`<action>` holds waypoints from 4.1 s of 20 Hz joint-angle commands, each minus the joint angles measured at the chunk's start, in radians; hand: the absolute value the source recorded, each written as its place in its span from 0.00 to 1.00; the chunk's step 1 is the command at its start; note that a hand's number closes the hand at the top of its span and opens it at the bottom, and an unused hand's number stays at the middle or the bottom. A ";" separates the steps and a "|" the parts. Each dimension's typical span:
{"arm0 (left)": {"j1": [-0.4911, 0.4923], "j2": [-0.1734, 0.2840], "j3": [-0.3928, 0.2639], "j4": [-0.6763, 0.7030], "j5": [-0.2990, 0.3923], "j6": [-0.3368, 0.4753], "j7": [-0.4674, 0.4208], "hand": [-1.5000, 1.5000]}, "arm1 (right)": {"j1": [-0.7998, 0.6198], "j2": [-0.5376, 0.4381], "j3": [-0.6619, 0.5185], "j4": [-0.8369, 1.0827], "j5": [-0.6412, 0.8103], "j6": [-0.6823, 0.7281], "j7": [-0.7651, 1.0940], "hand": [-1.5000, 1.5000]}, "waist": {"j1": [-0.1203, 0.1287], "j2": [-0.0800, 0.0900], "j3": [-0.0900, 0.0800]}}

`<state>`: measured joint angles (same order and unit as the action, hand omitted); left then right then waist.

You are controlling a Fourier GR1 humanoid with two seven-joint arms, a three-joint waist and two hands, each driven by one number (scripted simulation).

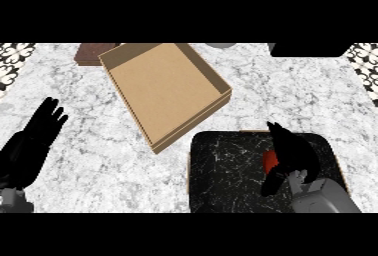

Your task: Pick the bell pepper from the tray and place it in the cardboard box

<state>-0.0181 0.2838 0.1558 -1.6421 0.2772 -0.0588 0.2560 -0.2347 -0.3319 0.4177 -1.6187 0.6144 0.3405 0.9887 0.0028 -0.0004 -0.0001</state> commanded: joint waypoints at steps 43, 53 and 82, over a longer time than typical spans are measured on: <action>-0.182 -0.097 -0.108 0.055 -0.081 -0.066 0.052 0.50 | -0.996 0.332 0.222 0.533 0.161 -0.294 0.162 1.00 | 0.227 0.027 -0.007; -0.161 -0.096 -0.088 0.057 -0.077 -0.060 0.034 0.50 | -1.262 0.331 0.180 0.740 0.210 -0.376 0.328 1.00 | 0.191 0.018 -0.009; -0.197 -0.073 -0.042 0.058 -0.066 -0.044 0.060 0.50 | -1.165 0.332 0.188 1.140 -0.049 -0.688 0.064 1.00 | 0.147 0.040 -0.003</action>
<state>-0.1979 0.2089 0.1119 -1.5741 0.1993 -0.1021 0.2915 -1.4693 -0.0056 0.6302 -0.4986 0.6390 -0.2769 1.0209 0.1406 0.0358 -0.0044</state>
